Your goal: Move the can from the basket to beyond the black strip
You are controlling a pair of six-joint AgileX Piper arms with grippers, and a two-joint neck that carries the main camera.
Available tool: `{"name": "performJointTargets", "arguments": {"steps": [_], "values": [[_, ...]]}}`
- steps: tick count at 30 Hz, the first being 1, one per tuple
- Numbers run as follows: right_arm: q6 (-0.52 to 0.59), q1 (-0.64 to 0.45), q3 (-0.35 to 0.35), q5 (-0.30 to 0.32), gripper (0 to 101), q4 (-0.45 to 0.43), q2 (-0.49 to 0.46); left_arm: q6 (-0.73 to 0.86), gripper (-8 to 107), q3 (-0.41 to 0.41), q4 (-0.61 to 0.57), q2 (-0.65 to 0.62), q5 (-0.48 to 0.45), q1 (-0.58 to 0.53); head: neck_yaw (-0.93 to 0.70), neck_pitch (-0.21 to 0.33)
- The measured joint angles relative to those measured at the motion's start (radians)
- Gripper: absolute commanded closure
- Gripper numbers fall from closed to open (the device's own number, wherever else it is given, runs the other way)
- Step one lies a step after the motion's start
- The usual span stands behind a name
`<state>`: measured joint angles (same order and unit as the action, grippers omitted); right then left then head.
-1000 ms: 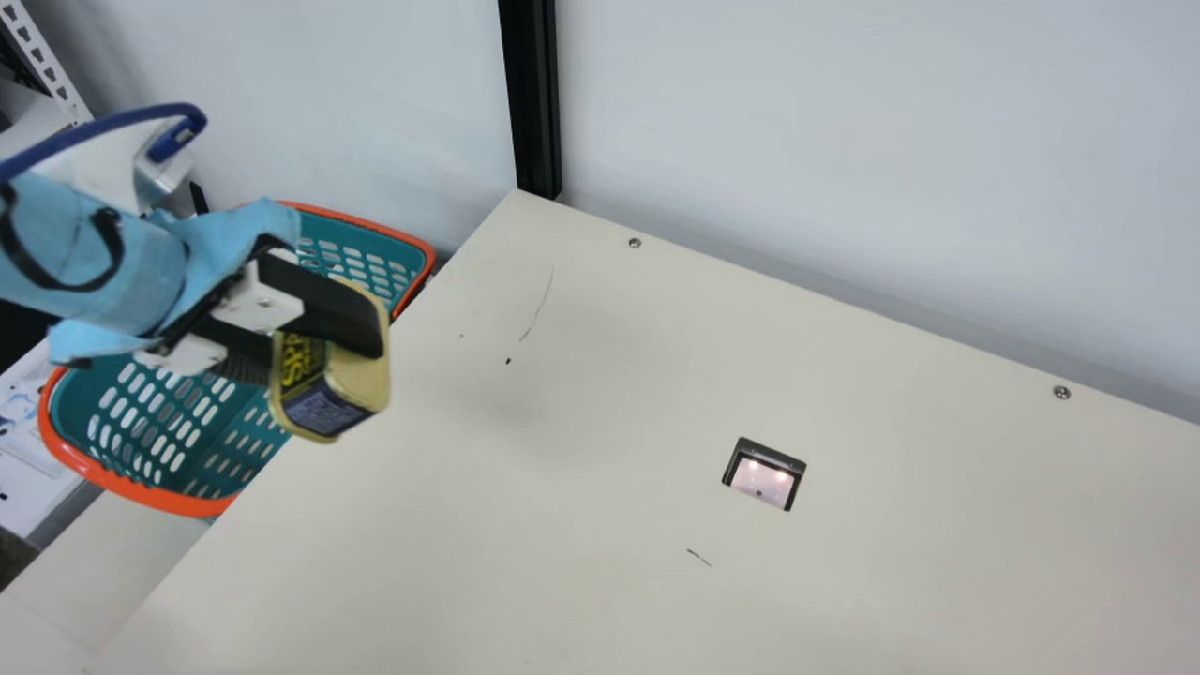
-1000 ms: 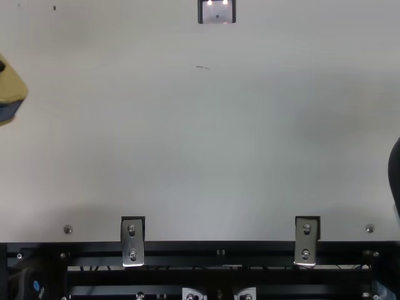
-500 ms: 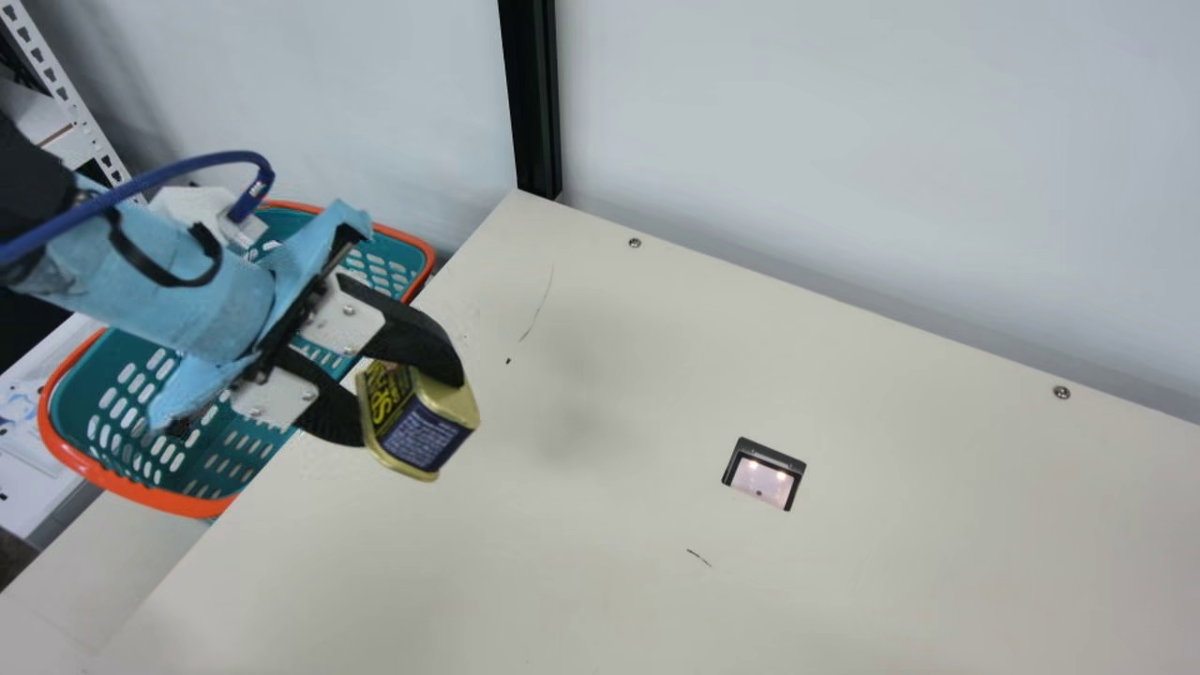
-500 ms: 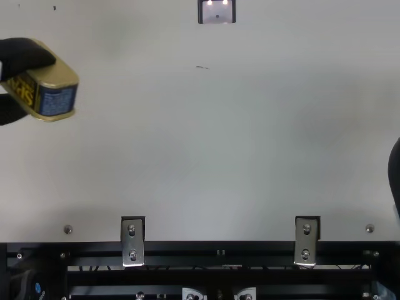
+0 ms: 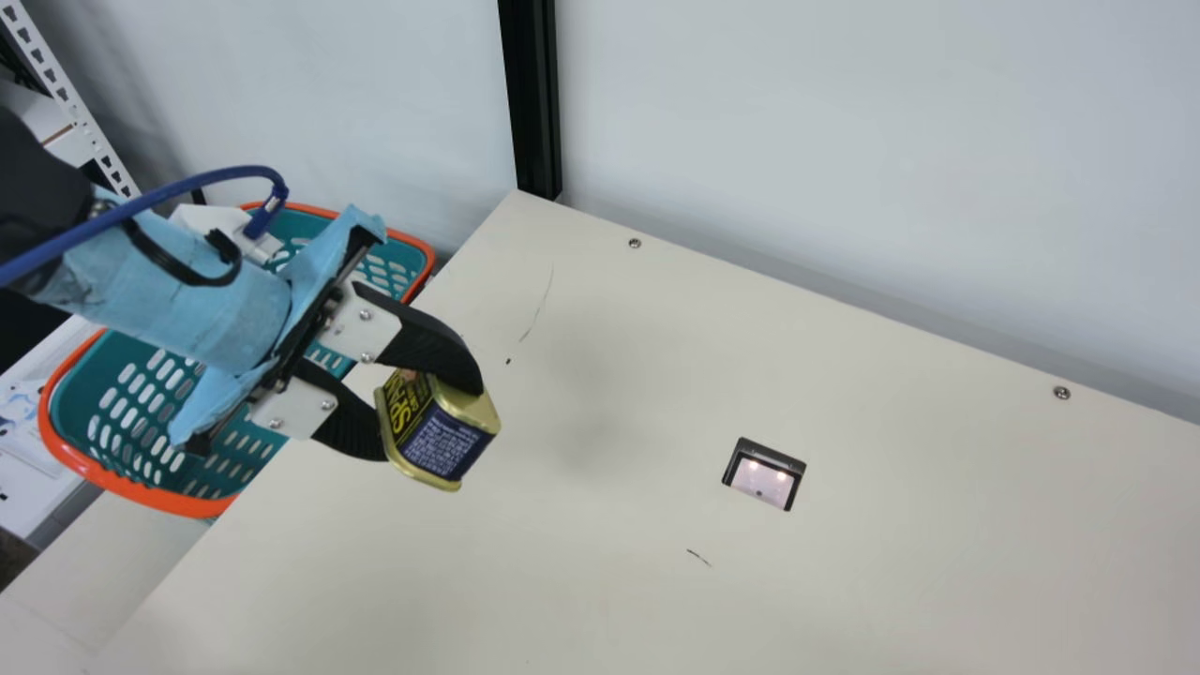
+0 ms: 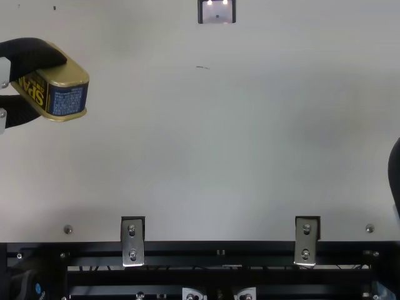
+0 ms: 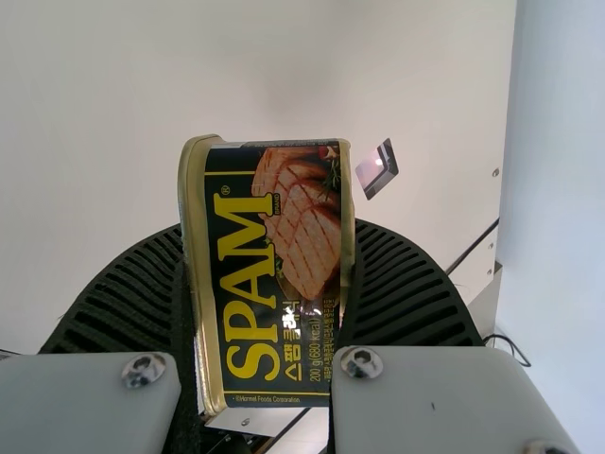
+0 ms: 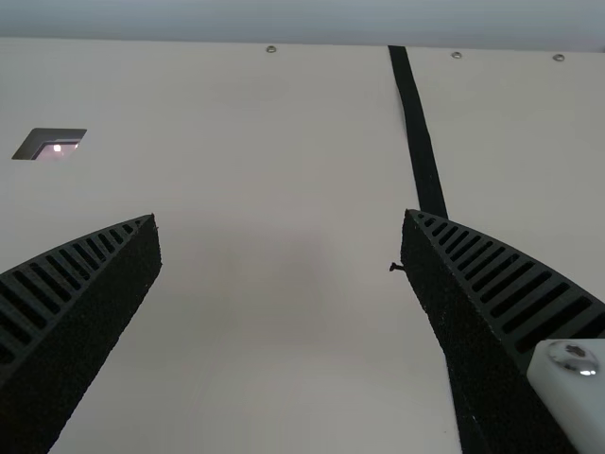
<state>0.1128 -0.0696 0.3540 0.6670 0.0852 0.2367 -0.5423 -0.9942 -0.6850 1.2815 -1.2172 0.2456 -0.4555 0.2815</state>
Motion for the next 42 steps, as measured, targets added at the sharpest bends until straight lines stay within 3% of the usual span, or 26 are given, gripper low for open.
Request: {"name": "performJointTargets", "arguments": {"steps": [20, 28, 37, 42], "values": [[0.0, 0.0, 0.0, 0.0, 0, 0.0, 0.0, 0.026, 89, -0.009, 0.012, -0.011, 0.017, -0.014, 0.0, -0.005], [0.0, 0.0, 0.0, 0.0, 0, 0.0, 0.0, 0.08, 89, -0.067, 0.164, -0.059, 0.103, -0.144, 0.0, 0.0], [0.0, 0.0, 0.0, 0.0, 0, 0.0, 0.0, 0.101, 89, -0.123, 0.438, -0.091, 0.213, -0.374, 0.0, 0.0], [0.0, 0.0, 0.0, 0.0, 0, 0.0, 0.0, 0.105, 89, -0.143, 0.581, -0.08, 0.217, -0.516, 0.0, 0.0]]}}
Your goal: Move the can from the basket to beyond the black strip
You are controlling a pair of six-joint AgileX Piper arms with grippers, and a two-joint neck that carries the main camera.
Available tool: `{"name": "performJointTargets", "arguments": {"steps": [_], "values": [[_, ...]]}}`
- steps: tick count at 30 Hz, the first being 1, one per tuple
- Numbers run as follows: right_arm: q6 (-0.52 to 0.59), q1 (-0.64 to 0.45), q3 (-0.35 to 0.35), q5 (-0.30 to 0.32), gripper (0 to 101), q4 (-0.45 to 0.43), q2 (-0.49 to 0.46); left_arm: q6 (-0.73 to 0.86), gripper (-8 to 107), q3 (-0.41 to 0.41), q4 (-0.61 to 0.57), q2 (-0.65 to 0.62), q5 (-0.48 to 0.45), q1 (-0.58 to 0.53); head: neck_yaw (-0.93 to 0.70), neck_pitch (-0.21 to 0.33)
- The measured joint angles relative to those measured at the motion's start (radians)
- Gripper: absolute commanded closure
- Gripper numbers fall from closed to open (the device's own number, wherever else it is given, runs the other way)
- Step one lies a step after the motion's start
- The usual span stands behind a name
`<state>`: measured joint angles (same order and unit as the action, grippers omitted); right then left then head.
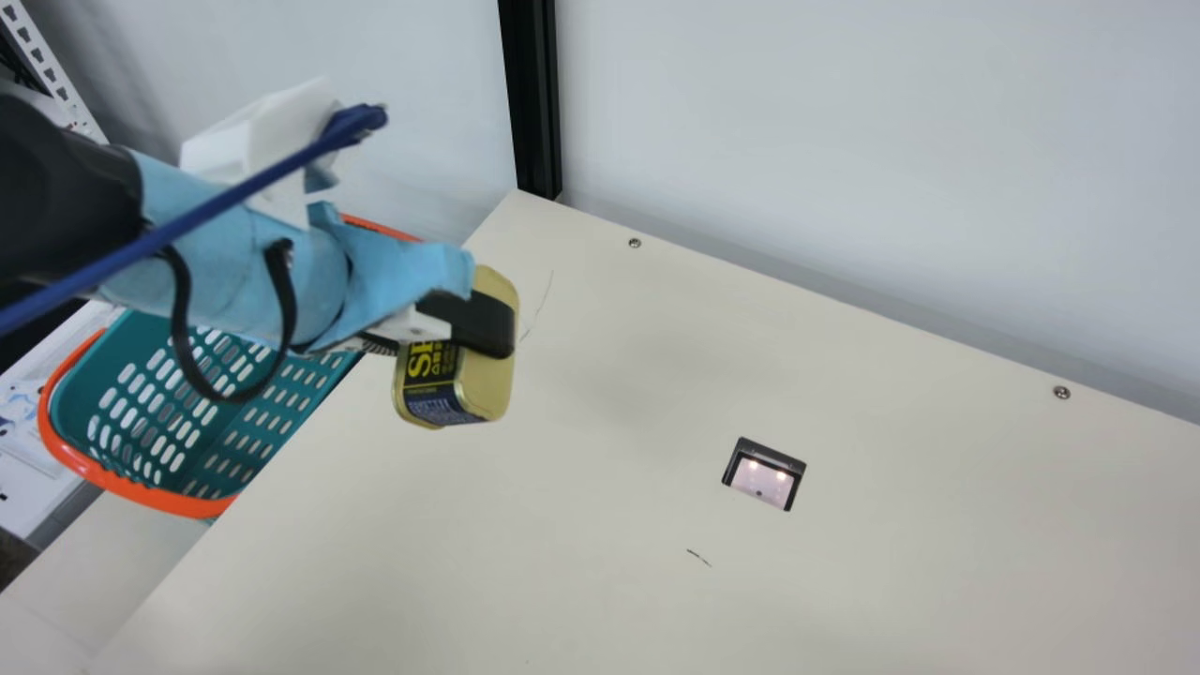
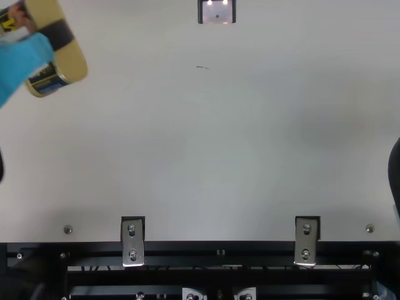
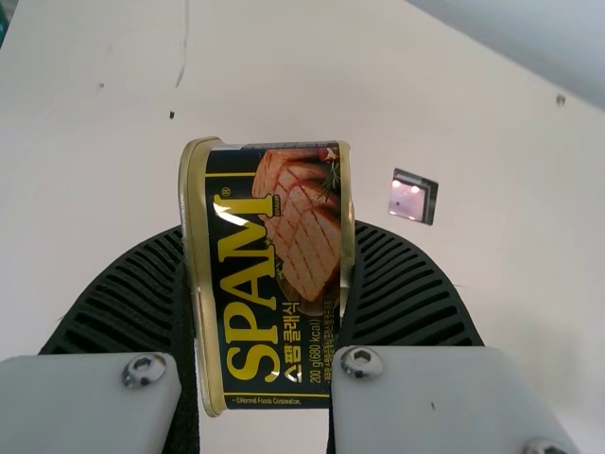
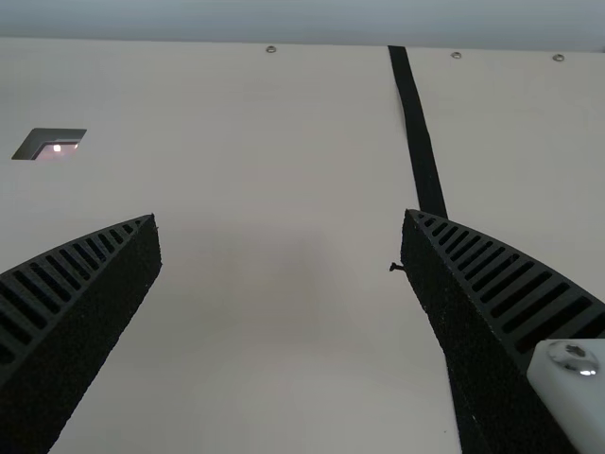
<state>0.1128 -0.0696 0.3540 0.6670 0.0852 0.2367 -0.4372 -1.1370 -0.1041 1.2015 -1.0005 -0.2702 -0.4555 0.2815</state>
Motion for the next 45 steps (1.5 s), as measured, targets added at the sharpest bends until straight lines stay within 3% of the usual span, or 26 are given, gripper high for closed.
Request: {"name": "performJointTargets", "arguments": {"steps": [7, 15, 27, 30, 45], "values": [[0.0, 0.0, 0.0, 0.0, 0, 0.0, 0.0, 0.078, 89, -0.023, 0.144, 0.039, -0.032, -0.19, 0.0, 0.0], [0.0, 0.0, 0.0, 0.0, 0, 0.0, 0.0, 0.229, 89, -0.034, 0.177, 0.09, -0.046, -0.328, 0.0, 0.0], [0.0, 0.0, 0.0, 0.0, 0, 0.0, 0.0, 0.249, 89, -0.036, 0.172, 0.102, -0.048, -0.334, 0.01, 0.0], [0.0, 0.0, 0.0, 0.0, 0, 0.0, 0.0, 0.249, 89, -0.036, 0.172, 0.102, -0.048, -0.334, 0.077, 0.0], [0.0, 0.0, 0.0, 0.0, 0, 0.0, 0.0, 0.249, 89, -0.036, 0.172, 0.102, -0.048, -0.334, 0.389, -0.113]]}}
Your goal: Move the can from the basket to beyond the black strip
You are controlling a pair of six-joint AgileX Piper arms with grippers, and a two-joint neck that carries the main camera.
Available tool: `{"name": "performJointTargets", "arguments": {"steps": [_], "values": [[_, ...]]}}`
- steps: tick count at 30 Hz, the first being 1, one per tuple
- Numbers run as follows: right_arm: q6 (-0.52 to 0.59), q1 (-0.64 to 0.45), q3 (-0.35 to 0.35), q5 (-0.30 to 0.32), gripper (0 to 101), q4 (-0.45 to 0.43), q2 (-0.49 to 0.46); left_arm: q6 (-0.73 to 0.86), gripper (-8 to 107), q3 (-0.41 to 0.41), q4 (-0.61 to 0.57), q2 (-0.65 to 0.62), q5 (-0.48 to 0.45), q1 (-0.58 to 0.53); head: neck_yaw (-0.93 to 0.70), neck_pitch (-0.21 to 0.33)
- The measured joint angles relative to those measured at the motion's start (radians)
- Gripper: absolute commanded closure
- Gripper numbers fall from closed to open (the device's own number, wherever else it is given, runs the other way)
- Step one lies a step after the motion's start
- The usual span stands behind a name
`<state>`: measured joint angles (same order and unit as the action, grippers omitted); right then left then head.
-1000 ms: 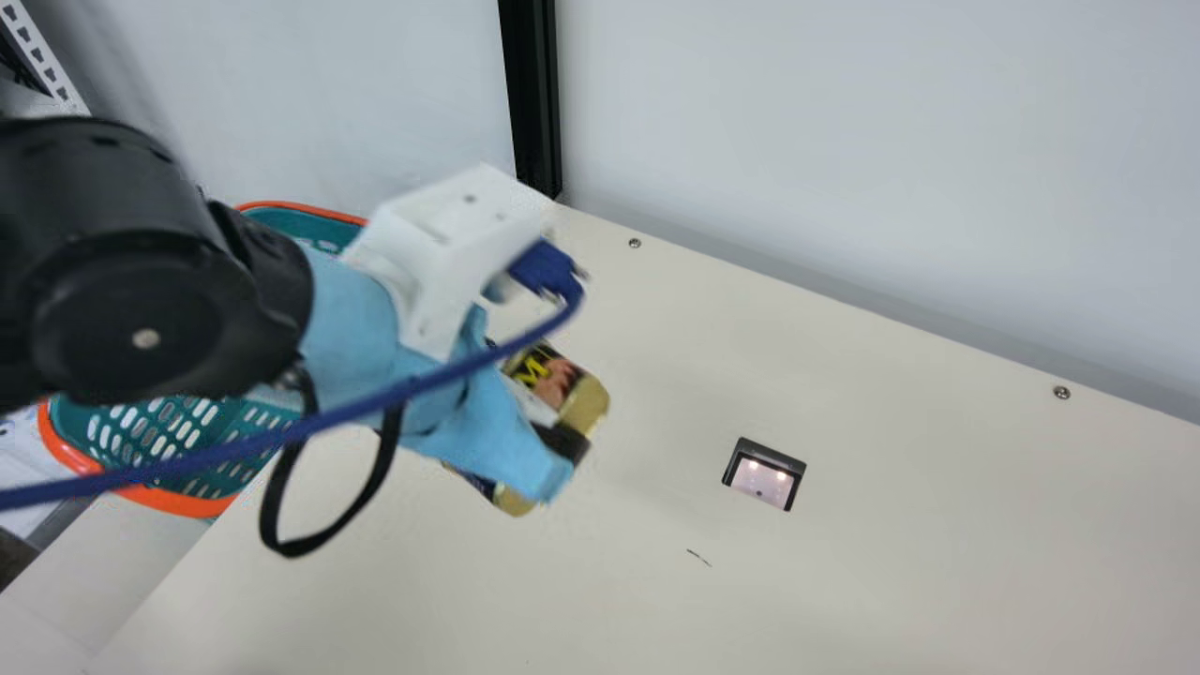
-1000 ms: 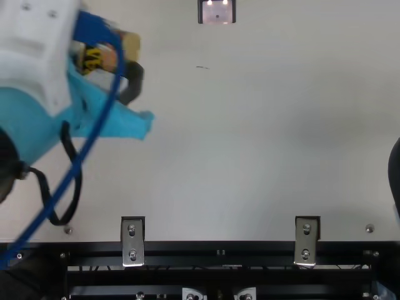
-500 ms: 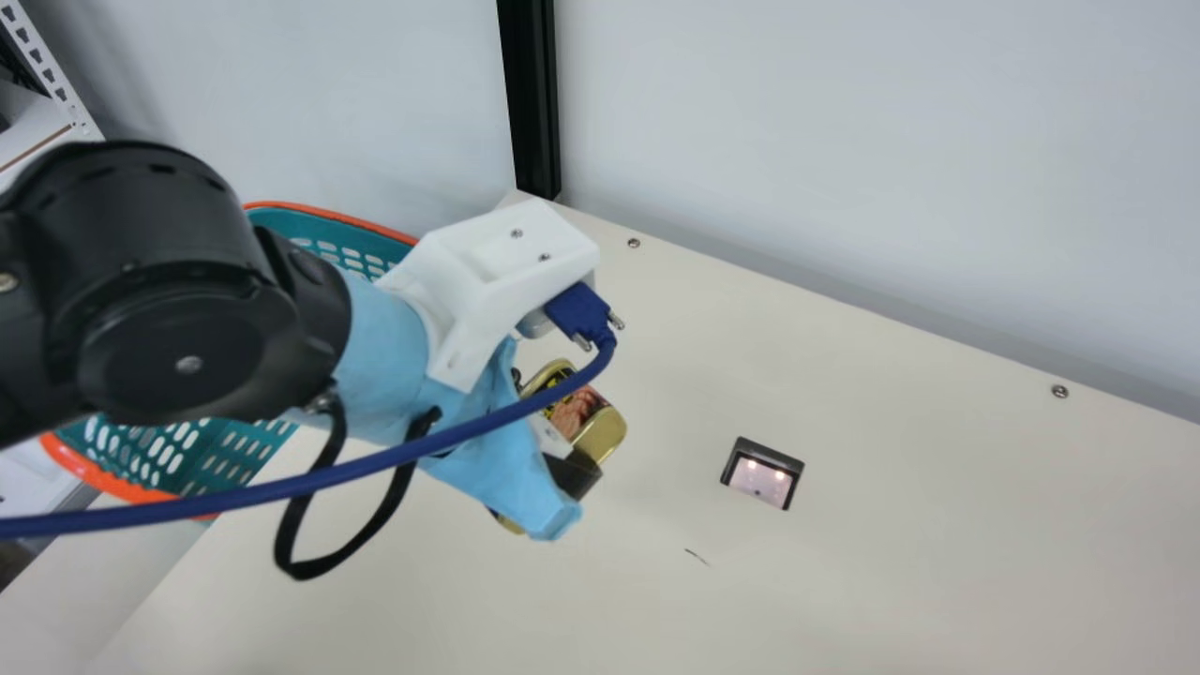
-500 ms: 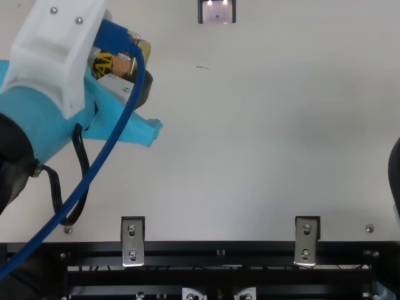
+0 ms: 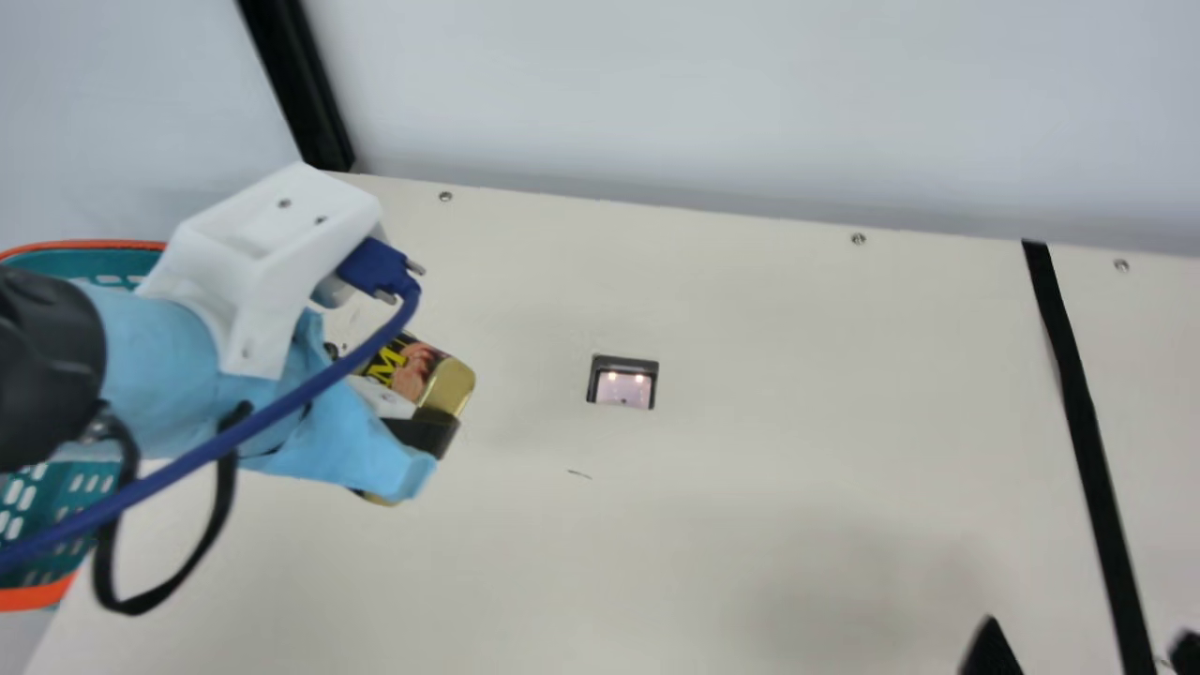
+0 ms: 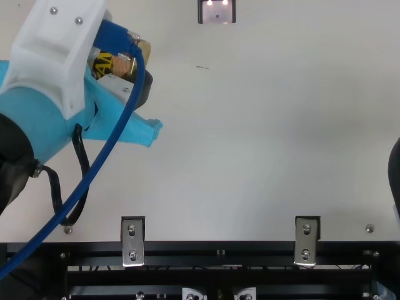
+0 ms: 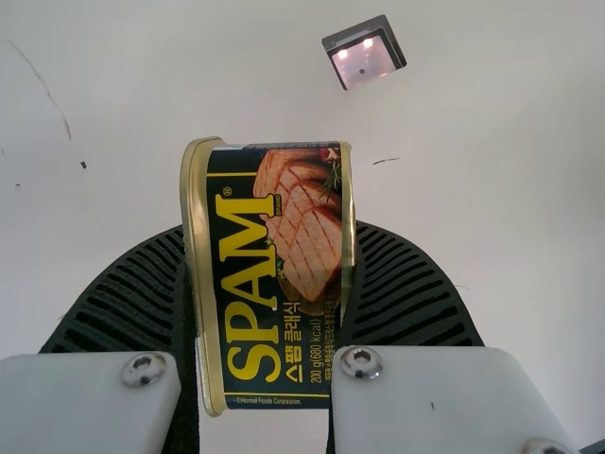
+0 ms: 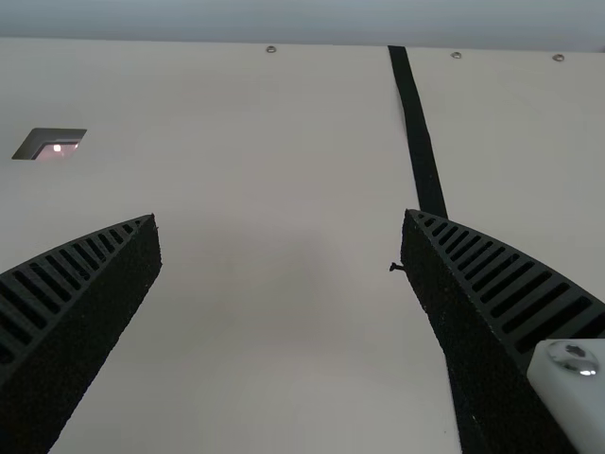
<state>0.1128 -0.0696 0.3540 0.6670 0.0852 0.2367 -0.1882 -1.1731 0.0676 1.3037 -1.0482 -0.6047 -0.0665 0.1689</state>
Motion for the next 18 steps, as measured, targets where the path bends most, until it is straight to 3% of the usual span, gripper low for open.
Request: {"name": "performJointTargets", "arguments": {"steps": [8, 18], "values": [[0.0, 0.0, 0.0, 0.0, 0, 0.0, 0.0, 0.047, 89, 0.0, 0.007, 0.009, 0.002, -0.022, 0.02, -0.015], [0.0, 0.0, 0.0, 0.0, 0, 0.0, 0.0, 0.249, 89, -0.011, 0.03, 0.06, -0.014, -0.124, 0.02, -0.015]]}}
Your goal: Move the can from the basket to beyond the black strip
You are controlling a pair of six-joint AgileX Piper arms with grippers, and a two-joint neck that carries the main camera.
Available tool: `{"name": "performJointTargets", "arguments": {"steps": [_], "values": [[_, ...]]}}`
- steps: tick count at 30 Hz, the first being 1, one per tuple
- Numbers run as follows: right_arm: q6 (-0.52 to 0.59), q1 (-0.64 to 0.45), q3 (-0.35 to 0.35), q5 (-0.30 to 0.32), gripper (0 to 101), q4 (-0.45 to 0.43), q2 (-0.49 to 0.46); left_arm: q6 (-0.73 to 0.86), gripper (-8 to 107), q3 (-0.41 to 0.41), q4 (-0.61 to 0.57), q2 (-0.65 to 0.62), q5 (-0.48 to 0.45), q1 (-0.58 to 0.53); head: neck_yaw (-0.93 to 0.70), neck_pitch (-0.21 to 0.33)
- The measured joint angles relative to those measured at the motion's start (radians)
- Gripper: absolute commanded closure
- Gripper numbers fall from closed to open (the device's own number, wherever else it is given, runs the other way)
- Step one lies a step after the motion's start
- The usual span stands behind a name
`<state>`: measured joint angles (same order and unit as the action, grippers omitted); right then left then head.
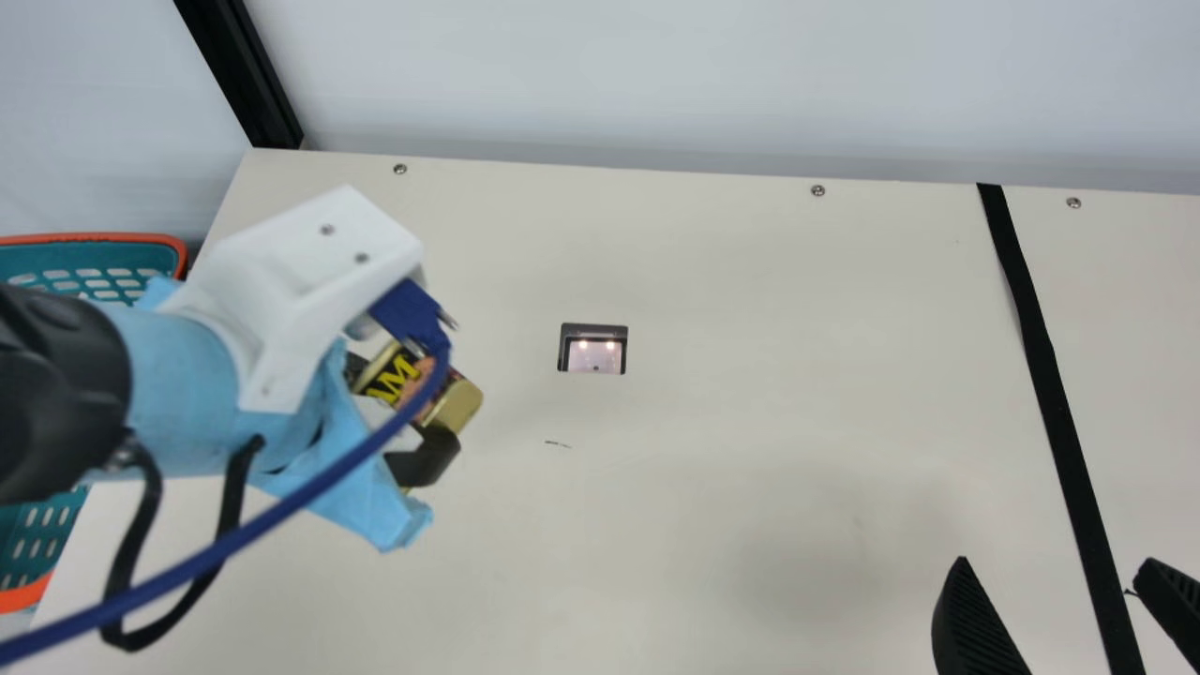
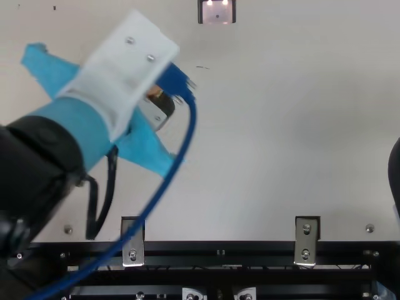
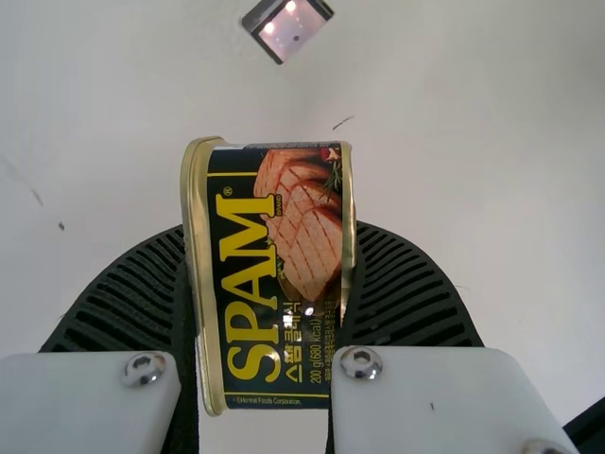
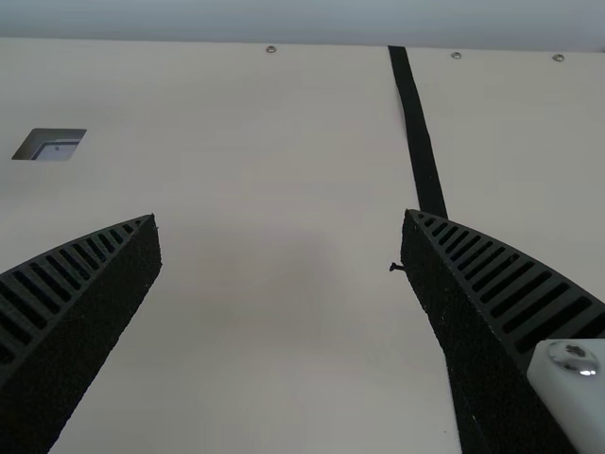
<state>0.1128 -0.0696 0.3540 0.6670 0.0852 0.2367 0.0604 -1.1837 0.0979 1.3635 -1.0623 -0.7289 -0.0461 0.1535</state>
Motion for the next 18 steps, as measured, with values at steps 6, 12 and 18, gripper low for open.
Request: {"name": "performJointTargets", "arguments": {"steps": [6, 12, 18], "values": [[0.0, 0.0, 0.0, 0.0, 0, 0.0, 0.0, 0.125, 89, -0.006, -0.017, 0.034, 0.024, -0.056, 0.0, -0.005], [0.0, 0.0, 0.0, 0.0, 0, 0.0, 0.0, 0.249, 89, -0.008, -0.052, 0.069, 0.045, -0.094, 0.0, 0.0], [0.0, 0.0, 0.0, 0.0, 0, 0.0, 0.0, 0.329, 89, 0.017, -0.036, 0.103, 0.096, -0.119, 0.0, 0.0]]}}
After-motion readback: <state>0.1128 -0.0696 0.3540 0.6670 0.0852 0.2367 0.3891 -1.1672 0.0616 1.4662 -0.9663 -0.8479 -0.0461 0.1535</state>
